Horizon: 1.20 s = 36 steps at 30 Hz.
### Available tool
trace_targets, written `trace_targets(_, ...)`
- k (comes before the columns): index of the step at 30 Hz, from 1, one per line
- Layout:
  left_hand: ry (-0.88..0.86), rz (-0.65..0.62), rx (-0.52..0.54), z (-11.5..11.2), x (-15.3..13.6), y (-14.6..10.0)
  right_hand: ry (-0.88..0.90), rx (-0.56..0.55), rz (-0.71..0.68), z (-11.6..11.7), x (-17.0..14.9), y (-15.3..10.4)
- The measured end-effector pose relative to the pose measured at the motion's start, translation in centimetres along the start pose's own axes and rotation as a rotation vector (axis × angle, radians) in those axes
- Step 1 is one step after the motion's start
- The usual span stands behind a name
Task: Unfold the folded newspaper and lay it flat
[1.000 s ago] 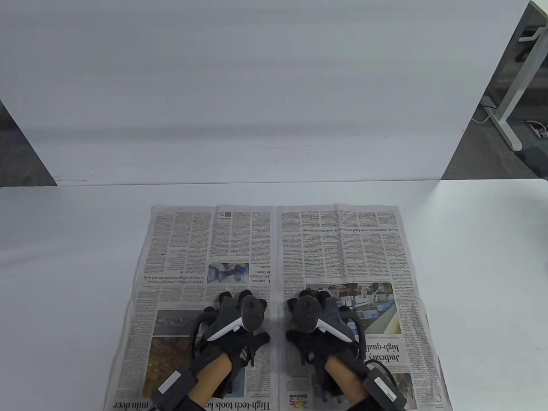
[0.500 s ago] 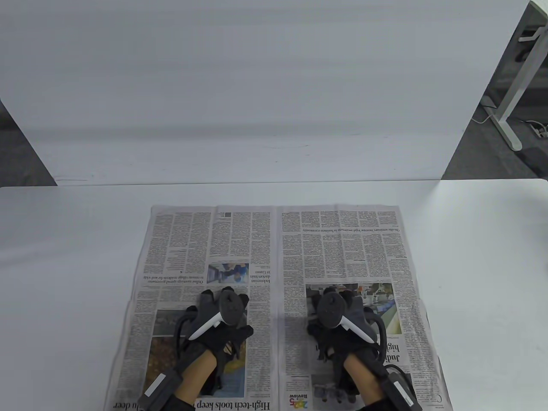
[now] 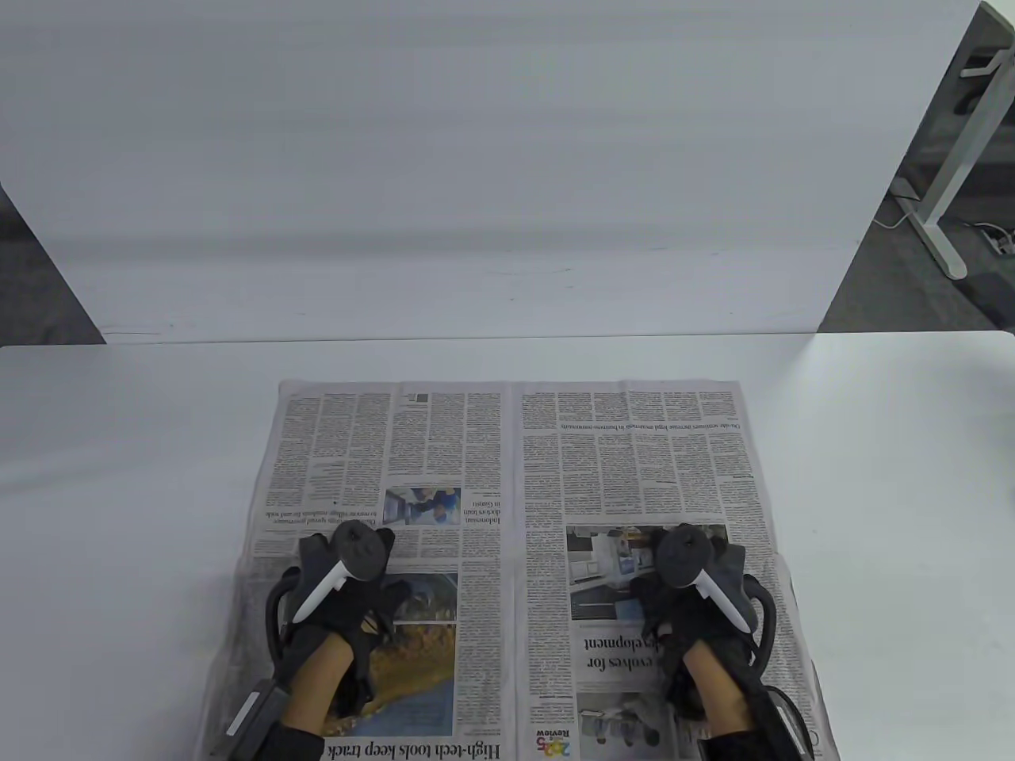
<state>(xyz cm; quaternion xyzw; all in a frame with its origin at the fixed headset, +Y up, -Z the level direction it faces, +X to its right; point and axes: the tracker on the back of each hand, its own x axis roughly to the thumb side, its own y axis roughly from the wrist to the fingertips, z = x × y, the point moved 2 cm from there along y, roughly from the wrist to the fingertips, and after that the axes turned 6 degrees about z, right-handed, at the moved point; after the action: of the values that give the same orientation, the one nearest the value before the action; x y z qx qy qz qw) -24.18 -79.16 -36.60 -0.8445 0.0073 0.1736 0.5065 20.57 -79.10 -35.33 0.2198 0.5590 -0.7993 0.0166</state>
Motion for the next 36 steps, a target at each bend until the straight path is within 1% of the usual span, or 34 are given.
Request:
trace_targets(6, -0.069, 0.093, 0.018, 0.9, -3.0, 0.7, 0.055, -0.014, 0.093, -0.9, -2.8, 0.8)
trace_targets(13, -0.119, 0.182, 0.037, 1.6, -5.6, 1.1, 0.096, -0.030, 0.171, -1.4, -4.8, 1.2)
trace_targets(19, -0.135, 0.206, 0.034, 1.8, -6.4, 1.2, 0.125, -0.036, 0.221, -1.7, -5.9, 1.4)
trace_targets(24, -0.131, 0.206, 0.029, 1.9, -6.4, 1.2, 0.126, -0.036, 0.223, -1.8, -6.0, 1.4)
trace_targets(25, -0.130, 0.206, 0.030, 1.9, -6.3, 1.1, 0.121, -0.041, 0.222, -1.8, -6.0, 1.4)
trace_targets(27, -0.115, 0.209, 0.069, 2.5, -6.1, 0.9, 0.105, -0.078, 0.210, -2.2, -5.5, 1.2)
trace_targets(29, -0.099, 0.214, 0.078, 3.0, -5.5, 0.5, 0.101, -0.100, 0.167, -2.7, -4.3, 0.9)
trace_targets(30, -0.089, 0.199, 0.098, 3.3, -5.0, 0.3, 0.084, -0.131, 0.142, -3.0, -3.6, 0.6)
trace_targets(31, -0.069, 0.169, 0.132, 3.5, -4.2, -0.1, 0.059, -0.156, 0.106, -3.2, -2.5, 0.2)
trace_targets(32, -0.052, 0.127, 0.145, 3.6, -3.1, -0.4, 0.015, -0.158, 0.048, -3.1, -0.9, -0.2)
trace_targets(33, -0.043, 0.070, 0.145, 3.5, -1.9, -0.7, -0.014, -0.140, -0.003, -2.8, 0.4, -0.5)
trace_targets(34, -0.038, 0.040, 0.142, 3.3, -1.3, -0.8, -0.024, -0.133, -0.019, -2.7, 0.9, -0.7)
trace_targets(36, -0.015, -0.057, 0.109, 2.4, 0.6, -0.9, -0.061, -0.097, -0.108, -1.9, 3.0, -1.0)
